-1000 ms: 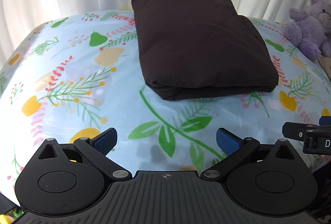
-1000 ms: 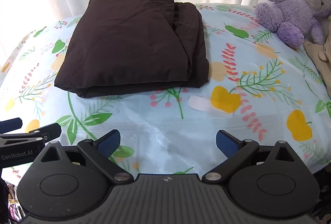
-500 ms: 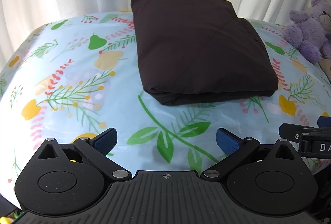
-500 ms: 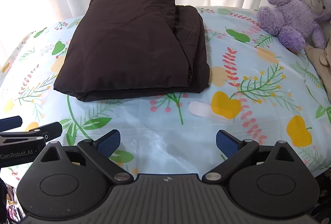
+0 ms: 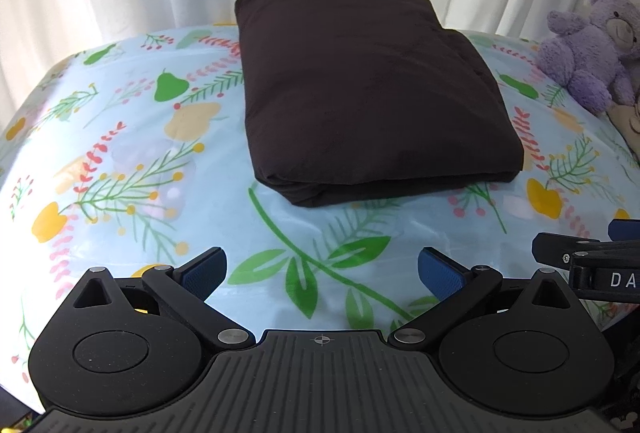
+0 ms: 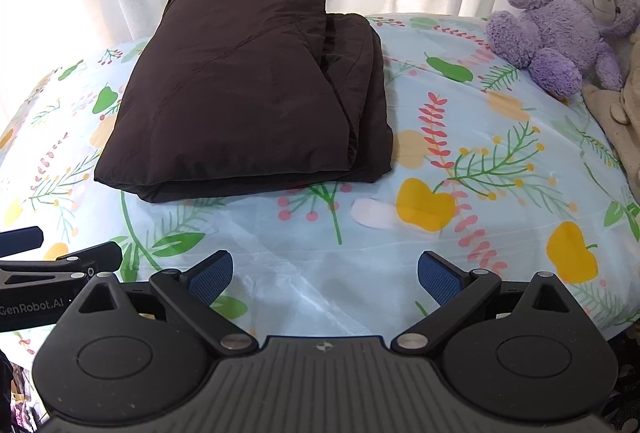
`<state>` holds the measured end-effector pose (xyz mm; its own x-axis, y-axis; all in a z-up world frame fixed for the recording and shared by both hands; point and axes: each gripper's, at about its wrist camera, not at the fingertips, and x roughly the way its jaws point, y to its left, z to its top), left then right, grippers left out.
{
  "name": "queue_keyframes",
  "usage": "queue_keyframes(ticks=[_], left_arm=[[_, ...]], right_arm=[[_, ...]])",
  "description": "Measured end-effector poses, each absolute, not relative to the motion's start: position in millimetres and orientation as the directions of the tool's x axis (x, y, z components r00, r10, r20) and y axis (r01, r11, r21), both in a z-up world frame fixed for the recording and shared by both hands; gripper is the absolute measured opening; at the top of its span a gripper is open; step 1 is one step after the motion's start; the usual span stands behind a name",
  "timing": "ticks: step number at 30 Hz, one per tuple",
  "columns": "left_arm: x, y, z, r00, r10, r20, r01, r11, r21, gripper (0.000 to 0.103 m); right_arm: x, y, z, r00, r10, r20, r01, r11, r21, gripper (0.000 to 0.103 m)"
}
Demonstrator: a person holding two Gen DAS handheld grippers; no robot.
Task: Fold large clothes
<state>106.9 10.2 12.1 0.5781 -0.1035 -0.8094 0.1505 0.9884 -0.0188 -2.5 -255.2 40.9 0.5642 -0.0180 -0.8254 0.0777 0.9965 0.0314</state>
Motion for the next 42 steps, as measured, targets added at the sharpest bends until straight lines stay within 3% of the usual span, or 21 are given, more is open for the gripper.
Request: queue_keyframes(ticks=[42], left_arm=[[118.9,3.4,8.4,0.570,-0.101,-0.816,0.160,0.987,-0.010,0.103]], right_arm=[[13.1,-259.1,39.7,0.579,-0.023,-0.815,0.080,0.996,0.029,0.099]])
